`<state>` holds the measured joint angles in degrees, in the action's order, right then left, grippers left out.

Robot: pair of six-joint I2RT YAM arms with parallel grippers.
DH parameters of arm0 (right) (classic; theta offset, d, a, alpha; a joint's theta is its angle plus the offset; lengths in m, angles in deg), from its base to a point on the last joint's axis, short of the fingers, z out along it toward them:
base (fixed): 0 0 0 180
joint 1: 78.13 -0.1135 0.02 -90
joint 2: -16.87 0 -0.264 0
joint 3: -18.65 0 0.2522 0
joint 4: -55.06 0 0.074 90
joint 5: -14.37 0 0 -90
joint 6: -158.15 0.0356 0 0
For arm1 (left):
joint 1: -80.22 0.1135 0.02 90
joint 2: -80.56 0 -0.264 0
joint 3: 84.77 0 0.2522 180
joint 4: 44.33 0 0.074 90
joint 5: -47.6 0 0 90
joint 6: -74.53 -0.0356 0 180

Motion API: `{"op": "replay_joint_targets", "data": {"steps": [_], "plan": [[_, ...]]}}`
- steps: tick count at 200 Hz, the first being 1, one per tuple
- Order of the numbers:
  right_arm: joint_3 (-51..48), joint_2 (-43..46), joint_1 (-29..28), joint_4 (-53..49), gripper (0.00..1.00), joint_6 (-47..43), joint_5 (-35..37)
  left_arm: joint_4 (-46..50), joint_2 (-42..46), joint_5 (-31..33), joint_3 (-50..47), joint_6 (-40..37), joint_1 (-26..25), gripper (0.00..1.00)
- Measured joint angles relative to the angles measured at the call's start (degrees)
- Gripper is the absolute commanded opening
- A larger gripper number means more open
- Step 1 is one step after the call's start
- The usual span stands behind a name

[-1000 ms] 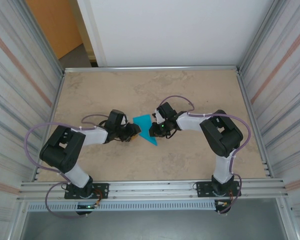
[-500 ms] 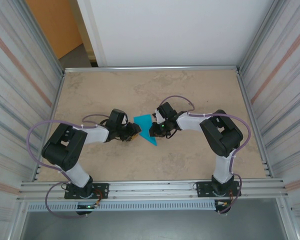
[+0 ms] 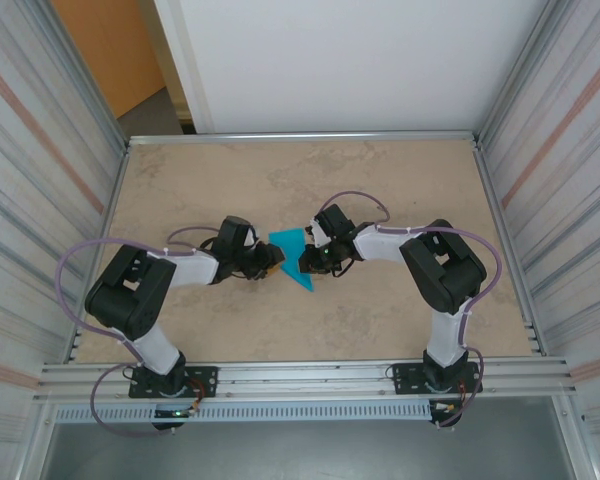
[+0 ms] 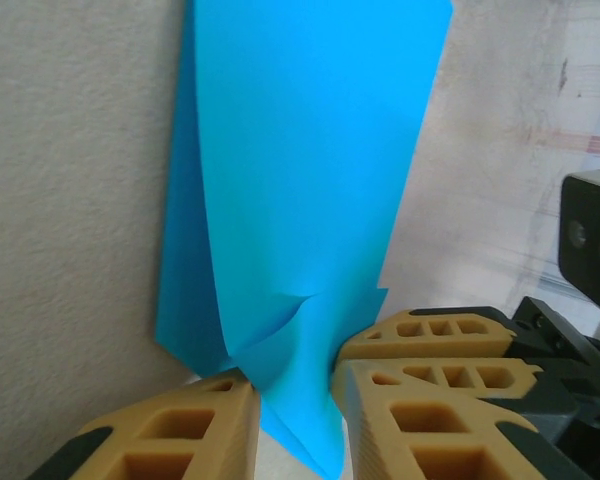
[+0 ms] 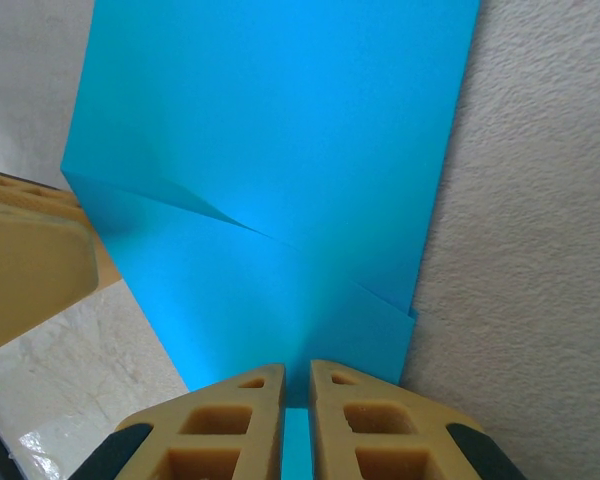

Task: Fold a paper plane with a square sheet of paper (pick it up from the middle)
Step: Fourth fold the wing at the center of the table.

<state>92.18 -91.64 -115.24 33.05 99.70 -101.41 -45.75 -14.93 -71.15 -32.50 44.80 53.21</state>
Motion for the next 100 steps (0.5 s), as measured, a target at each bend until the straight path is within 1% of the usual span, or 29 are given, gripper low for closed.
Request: {"op": "replay_joint_targets", "data": {"steps": [76, 100], "plan": [[-0.2, 0.0, 0.0, 0.4, 0.15, 0.0, 0.0, -1.0, -3.7, -6.2, 1.9, -3.1, 3.8, 0.32], [-0.4, 0.0, 0.0, 0.7, 0.15, 0.0, -0.2, -0.9, -5.2, -8.0, 3.2, -3.9, 4.2, 0.31]]}}
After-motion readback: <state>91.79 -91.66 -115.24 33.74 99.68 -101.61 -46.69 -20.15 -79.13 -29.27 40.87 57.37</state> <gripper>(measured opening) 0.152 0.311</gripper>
